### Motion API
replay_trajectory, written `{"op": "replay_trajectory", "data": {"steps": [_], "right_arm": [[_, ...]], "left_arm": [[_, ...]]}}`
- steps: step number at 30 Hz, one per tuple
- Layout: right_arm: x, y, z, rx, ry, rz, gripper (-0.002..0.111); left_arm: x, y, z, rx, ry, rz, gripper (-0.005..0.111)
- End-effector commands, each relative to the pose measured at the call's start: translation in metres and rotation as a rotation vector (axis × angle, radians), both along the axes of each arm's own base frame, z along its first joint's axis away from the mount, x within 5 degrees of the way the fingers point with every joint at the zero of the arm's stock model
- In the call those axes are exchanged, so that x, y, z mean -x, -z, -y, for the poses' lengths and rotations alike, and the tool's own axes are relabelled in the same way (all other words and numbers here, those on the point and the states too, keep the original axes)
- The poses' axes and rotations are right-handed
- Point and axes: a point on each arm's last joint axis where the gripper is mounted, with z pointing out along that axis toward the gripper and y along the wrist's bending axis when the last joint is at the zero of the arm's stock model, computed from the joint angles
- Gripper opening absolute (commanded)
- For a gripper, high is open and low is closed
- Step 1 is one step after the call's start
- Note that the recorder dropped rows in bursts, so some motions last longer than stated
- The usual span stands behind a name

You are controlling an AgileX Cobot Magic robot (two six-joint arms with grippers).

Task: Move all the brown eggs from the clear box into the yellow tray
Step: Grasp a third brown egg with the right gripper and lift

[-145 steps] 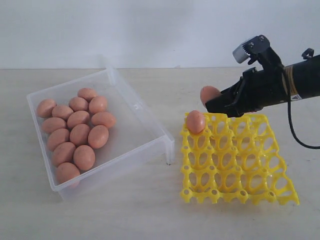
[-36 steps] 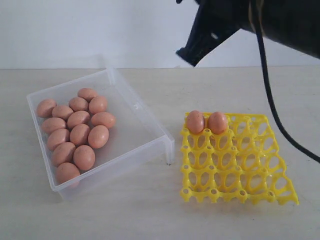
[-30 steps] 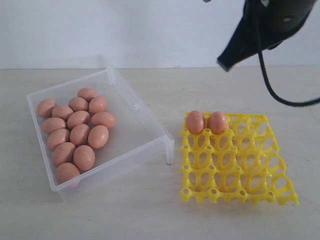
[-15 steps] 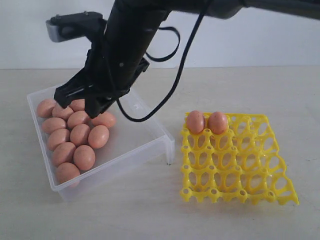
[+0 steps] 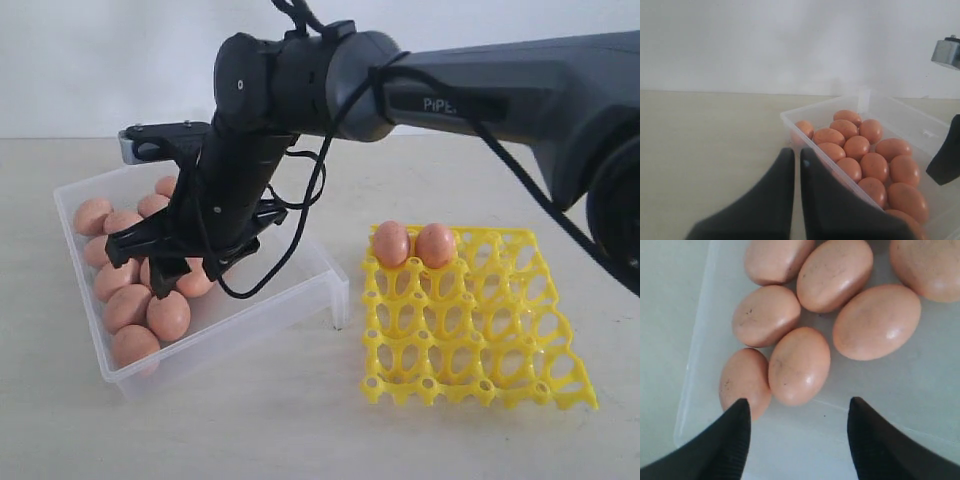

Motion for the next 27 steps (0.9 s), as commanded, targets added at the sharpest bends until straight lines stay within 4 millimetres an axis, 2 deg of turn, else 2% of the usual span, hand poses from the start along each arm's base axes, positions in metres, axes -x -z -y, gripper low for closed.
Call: {"op": "replay_trajectory", "data": {"steps": [1,8,16,20,22,24,26,27], "right_arm": [[-0.005,0.008,-0.007,-0.058,0.052,-0.007,0.051],[-0.012,0.031,-0.014,-0.100,0.108,-0.039,0.051],[-0.015,0.066,-0.017,-0.077,0.128,-0.093,0.051],[-0.015,0.071,-0.017,-0.071,0.130,-0.091,0.050],[-0.016,0.070,-0.017,-0.076,0.134,-0.083,0.041],[-0.017,0.069,-0.018,-0.081,0.138,-0.074,0.025],[-0.018,0.069,-0.018,-0.087,0.143,-0.063,0.005],[-0.019,0.069,-0.018,-0.090,0.147,-0.060,0.000]], "left_arm": [[0.000,0.001,0.000,0.000,-0.002,0.003,0.004],[0.000,0.001,0.000,0.000,-0.002,0.001,0.004],[0.000,0.001,0.000,0.000,-0.002,0.001,0.004],[0.000,0.001,0.000,0.000,-0.002,0.001,0.004],[0.000,0.001,0.000,0.000,-0.002,0.001,0.004],[0.000,0.001,0.000,0.000,-0.002,0.001,0.004],[0.000,0.001,0.000,0.000,-0.002,0.001,0.004],[0.000,0.001,0.000,0.000,-0.002,0.001,0.004]]}}
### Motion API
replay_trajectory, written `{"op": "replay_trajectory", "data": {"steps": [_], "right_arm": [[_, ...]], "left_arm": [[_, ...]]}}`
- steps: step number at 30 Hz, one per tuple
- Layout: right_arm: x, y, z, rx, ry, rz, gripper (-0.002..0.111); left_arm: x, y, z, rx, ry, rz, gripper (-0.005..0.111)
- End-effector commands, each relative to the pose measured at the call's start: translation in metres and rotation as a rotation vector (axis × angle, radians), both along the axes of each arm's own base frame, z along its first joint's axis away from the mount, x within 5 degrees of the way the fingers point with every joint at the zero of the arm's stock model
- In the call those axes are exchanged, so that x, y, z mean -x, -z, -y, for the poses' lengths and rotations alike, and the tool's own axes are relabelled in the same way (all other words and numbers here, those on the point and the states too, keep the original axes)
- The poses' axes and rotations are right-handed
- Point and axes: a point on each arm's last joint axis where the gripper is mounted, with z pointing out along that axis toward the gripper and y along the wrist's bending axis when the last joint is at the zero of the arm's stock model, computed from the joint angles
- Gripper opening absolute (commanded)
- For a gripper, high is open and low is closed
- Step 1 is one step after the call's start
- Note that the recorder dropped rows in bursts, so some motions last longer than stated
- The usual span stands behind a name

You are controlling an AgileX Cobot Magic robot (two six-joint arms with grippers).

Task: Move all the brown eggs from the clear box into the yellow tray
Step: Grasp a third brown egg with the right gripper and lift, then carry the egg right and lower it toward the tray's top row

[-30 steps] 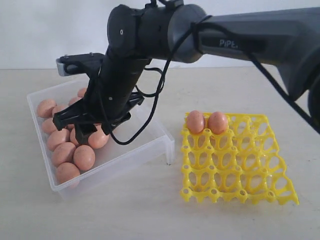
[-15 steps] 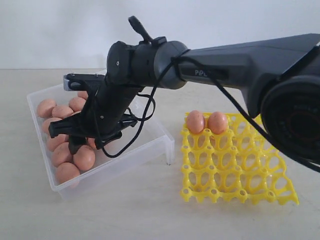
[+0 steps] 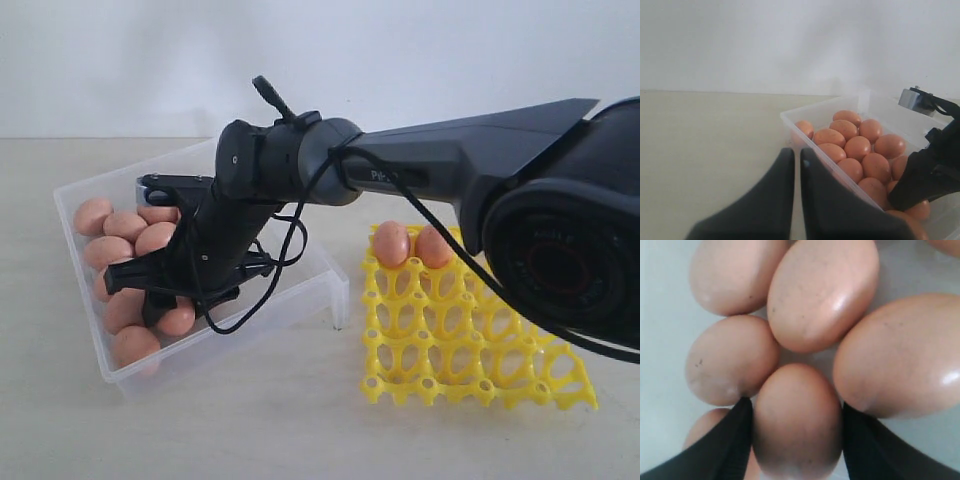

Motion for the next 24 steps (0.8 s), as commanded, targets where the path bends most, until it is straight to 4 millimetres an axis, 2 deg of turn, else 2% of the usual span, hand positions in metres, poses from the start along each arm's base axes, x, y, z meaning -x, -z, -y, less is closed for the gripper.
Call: {"op": "replay_trajectory", "data": {"steps": [1,5,8,15,16,20,24], "right_arm": [[-0.003,0.002,-0.001,-0.002,0.012,0.029,0.000],[-0.004,-0.001,-0.001,-0.008,0.014,0.037,0.000],[-0.003,-0.014,0.000,-0.022,0.016,0.048,0.000],[0.002,-0.074,0.009,-0.068,0.027,0.201,0.000],[0.006,-0.081,0.015,-0.067,0.036,0.238,0.000],[0.027,-0.091,0.039,-0.069,0.094,0.323,0.000],[0.058,-0.103,0.078,-0.129,0.224,0.525,0.000]], "left_arm": [[0.000,0.001,0.000,0.000,-0.002,0.001,0.004],[0.000,0.001,0.000,0.000,-0.002,0.001,0.004],[0.000,0.001,0.000,0.000,-0.002,0.001,0.004],[0.000,0.001,0.000,0.000,-0.002,0.001,0.004],[0.000,0.001,0.000,0.000,-0.002,0.001,0.004],[0.000,0.001,0.000,0.000,-0.002,0.001,0.004],[0.000,0.001,0.000,0.000,-0.002,0.001,0.004]]}}
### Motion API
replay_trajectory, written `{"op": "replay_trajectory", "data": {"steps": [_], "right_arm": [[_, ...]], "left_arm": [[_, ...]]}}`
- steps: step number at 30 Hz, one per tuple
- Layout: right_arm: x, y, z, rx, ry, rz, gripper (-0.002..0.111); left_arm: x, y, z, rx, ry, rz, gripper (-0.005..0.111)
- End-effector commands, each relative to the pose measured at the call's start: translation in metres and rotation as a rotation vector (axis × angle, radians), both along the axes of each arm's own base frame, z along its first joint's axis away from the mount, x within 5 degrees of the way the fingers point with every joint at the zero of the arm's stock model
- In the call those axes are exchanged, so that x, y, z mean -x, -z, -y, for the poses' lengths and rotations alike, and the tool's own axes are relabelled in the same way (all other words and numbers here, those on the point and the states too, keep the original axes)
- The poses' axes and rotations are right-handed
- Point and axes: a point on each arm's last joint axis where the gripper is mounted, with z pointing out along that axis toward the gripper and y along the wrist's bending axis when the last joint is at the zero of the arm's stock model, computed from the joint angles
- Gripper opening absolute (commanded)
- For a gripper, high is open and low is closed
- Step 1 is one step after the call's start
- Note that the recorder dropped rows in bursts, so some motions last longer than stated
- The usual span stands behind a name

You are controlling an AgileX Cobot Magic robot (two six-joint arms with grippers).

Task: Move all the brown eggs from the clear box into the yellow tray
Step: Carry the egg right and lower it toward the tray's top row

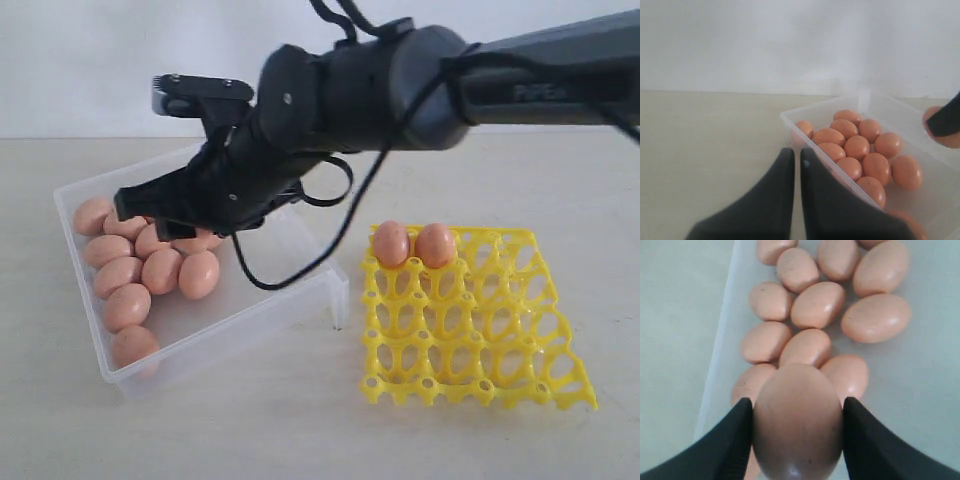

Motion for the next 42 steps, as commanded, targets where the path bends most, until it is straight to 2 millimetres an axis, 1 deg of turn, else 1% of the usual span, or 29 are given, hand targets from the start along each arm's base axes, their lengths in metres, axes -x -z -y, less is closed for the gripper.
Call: {"op": "replay_trajectory", "data": {"steps": [1,2,4,5,7,8,9,12,13,14,15,17,18,21,23,24,26,28,32,35,37,38,40,42], "right_arm": [[0.036,-0.024,0.046,-0.088,0.140,0.271,0.000],[0.045,-0.027,0.057,-0.103,0.166,0.329,0.000],[0.068,-0.031,0.084,-0.126,0.227,0.472,0.000],[0.079,-0.026,0.096,-0.121,0.254,0.510,0.000],[0.098,-0.024,0.125,-0.113,0.351,0.621,0.000],[0.103,-0.022,0.136,-0.083,0.404,0.676,0.000],[0.109,-0.018,0.151,-0.028,0.477,0.723,0.000],[0.120,-0.006,0.190,0.230,0.702,0.857,0.000],[0.121,-0.007,0.203,0.338,0.792,0.923,0.000],[0.120,-0.008,0.211,0.394,0.834,0.957,0.000],[0.117,-0.005,0.217,0.437,0.846,0.951,0.000],[0.107,-0.005,0.230,0.462,0.875,0.967,0.000],[0.101,-0.004,0.237,0.443,0.905,0.954,0.000],[0.083,0.000,0.258,0.293,1.040,0.834,0.000],[0.070,0.003,0.275,0.133,1.155,0.724,0.000],[0.064,0.003,0.282,0.064,1.179,0.685,0.000],[0.049,0.003,0.297,-0.080,1.154,0.588,0.000],[0.035,0.000,0.311,-0.155,1.067,0.539,0.000],[0.014,-0.011,0.322,-0.210,0.718,0.541,0.000],[0.008,-0.010,0.323,-0.260,0.479,0.472,0.000],[0.006,-0.001,0.320,-0.281,0.332,0.414,0.000],[0.006,0.007,0.317,-0.300,0.276,0.373,0.000],[0.006,0.023,0.313,-0.351,0.224,0.300,0.000],[0.008,0.043,0.308,-0.374,0.154,0.220,0.000]], "left_arm": [[0.000,0.001,0.000,0.000,-0.002,0.001,0.004],[0.000,0.001,0.000,0.000,-0.002,0.001,0.004],[0.000,0.001,0.000,0.000,-0.002,0.001,0.004],[0.000,0.001,0.000,0.000,-0.002,0.001,0.004],[0.000,0.001,0.000,0.000,-0.002,0.002,0.004],[0.000,0.001,0.000,0.000,-0.002,0.002,0.004],[0.000,0.001,0.000,0.000,-0.002,0.002,0.004],[0.000,0.001,0.000,0.000,-0.002,0.002,0.004],[0.000,0.001,0.000,0.000,-0.002,0.002,0.004],[0.000,0.001,0.000,0.000,-0.002,0.002,0.004],[0.000,0.001,0.000,0.000,-0.002,0.002,0.004],[0.000,0.001,0.000,0.000,-0.002,0.002,0.004],[0.000,0.001,0.000,0.000,-0.002,0.002,0.004],[0.000,0.001,0.000,0.000,-0.002,0.000,0.004],[0.000,0.001,0.000,0.000,-0.002,0.000,0.004],[0.000,0.001,0.000,0.000,-0.002,0.000,0.004],[0.000,0.001,0.000,0.000,-0.002,0.000,0.004],[0.000,0.001,0.000,0.000,-0.002,0.000,0.004],[0.000,0.001,0.000,0.000,-0.002,0.000,0.004],[0.000,0.001,0.000,0.000,-0.002,0.000,0.004],[0.000,0.001,0.000,0.000,-0.002,0.000,0.004],[0.000,0.001,0.000,0.000,-0.002,0.000,0.004],[0.000,0.001,0.000,0.000,-0.002,0.000,0.004],[0.000,0.001,0.000,0.000,-0.002,0.000,0.004]]}}
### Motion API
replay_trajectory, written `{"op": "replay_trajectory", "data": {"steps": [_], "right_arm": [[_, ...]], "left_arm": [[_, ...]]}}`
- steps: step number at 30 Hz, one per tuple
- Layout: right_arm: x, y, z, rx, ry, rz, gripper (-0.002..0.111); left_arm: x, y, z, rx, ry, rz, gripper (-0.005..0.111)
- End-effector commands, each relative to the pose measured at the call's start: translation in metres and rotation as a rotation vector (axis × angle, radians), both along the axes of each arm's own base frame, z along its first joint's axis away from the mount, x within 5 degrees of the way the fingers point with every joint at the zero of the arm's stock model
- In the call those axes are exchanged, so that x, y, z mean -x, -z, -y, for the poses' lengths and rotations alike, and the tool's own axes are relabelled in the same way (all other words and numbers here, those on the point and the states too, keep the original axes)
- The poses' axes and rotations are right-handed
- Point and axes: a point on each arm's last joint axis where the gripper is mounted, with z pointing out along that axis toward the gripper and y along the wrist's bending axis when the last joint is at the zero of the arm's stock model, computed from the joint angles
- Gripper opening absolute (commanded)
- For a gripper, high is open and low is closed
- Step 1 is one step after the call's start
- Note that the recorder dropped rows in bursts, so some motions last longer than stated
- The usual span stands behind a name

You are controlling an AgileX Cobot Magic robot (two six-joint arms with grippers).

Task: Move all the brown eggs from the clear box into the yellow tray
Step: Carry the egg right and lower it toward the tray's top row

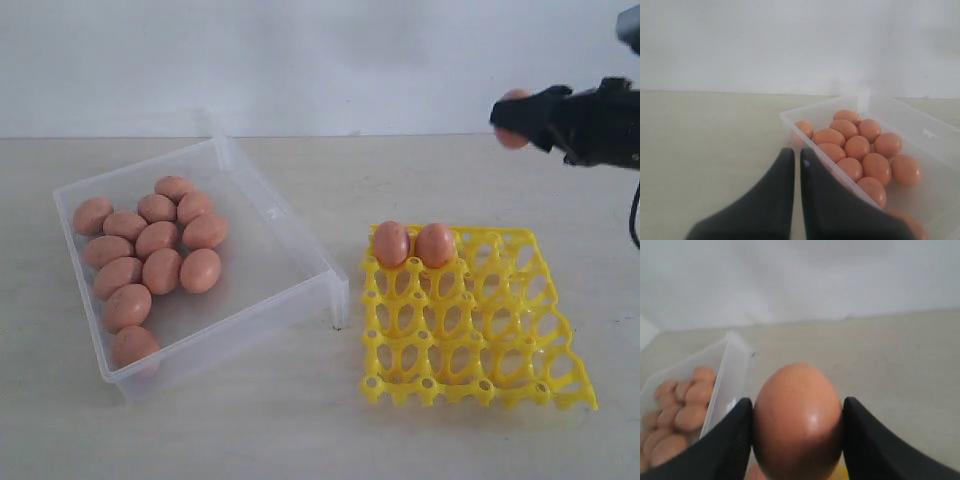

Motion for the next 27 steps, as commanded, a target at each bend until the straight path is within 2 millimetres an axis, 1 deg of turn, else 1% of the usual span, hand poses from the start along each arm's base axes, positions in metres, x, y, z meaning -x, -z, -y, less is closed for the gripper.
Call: {"op": "replay_trajectory", "data": {"steps": [1,3,6,11,17,27], "right_arm": [[0.006,0.041,-0.010,-0.038,-0.231,-0.147,0.000],[0.009,0.057,-0.012,-0.035,-0.282,-0.196,0.000],[0.008,0.066,-0.013,-0.046,-0.306,-0.194,0.000],[0.003,0.065,-0.010,-0.004,-0.259,-0.128,0.000],[0.002,0.073,-0.004,0.090,-0.205,-0.173,0.000],[0.000,0.072,-0.003,0.088,-0.193,-0.160,0.000]], "left_arm": [[0.000,0.001,0.000,0.000,-0.002,0.000,0.004],[0.000,0.001,0.000,0.000,-0.002,0.000,0.004],[0.000,0.001,0.000,0.000,-0.002,0.000,0.004],[0.000,0.001,0.000,0.000,-0.002,0.002,0.004],[0.000,0.001,0.000,0.000,-0.002,0.002,0.004],[0.000,0.001,0.000,0.000,-0.002,0.002,0.004]]}}
